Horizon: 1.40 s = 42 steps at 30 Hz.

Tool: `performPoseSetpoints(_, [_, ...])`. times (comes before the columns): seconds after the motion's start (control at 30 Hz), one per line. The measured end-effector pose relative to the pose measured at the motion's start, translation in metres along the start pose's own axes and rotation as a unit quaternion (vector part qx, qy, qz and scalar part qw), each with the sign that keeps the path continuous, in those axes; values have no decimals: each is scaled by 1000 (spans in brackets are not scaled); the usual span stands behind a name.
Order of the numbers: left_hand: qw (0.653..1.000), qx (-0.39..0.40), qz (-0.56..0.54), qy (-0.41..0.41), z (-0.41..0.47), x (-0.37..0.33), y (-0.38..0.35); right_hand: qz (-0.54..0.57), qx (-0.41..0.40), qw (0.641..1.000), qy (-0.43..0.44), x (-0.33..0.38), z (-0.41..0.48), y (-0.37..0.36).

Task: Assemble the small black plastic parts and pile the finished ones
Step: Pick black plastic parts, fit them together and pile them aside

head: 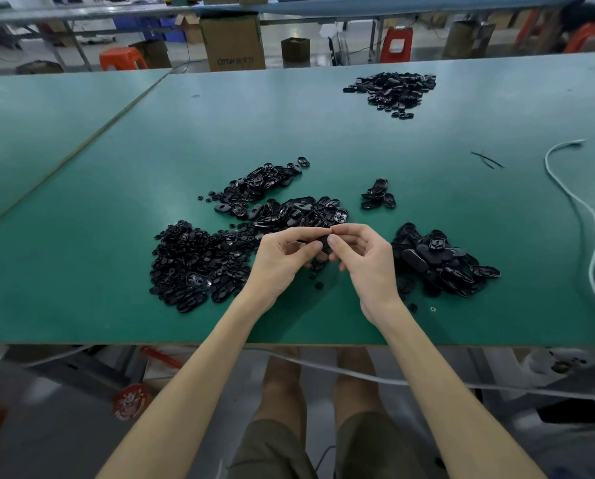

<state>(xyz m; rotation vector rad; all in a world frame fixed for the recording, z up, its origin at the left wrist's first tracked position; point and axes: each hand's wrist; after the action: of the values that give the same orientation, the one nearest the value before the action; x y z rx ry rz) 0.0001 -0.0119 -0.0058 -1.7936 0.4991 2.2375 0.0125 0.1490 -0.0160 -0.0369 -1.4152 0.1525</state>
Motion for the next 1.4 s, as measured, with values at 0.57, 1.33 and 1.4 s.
performPoseSetpoints(0.57, [1000, -4, 14, 5, 1, 0, -1, 0, -1, 1000, -6, -1, 1, 2])
performPoseSetpoints(1.33, [996, -38, 83, 19, 1, -2, -3, -23, 18, 999, -23, 4, -2, -1])
performPoseSetpoints(1.4, [996, -40, 83, 20, 1, -2, -3, -21, 17, 999, -21, 4, -2, -1])
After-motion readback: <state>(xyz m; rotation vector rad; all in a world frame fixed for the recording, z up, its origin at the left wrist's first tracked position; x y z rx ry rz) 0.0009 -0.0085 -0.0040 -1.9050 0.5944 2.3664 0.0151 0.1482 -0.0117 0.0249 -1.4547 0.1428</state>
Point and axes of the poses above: each hand's wrist, its own z-axis towards the middle knuckle, its own y-axis out of the back of the hand, x = y × z, and after that the axes turned 13 degrees about x, right-handed
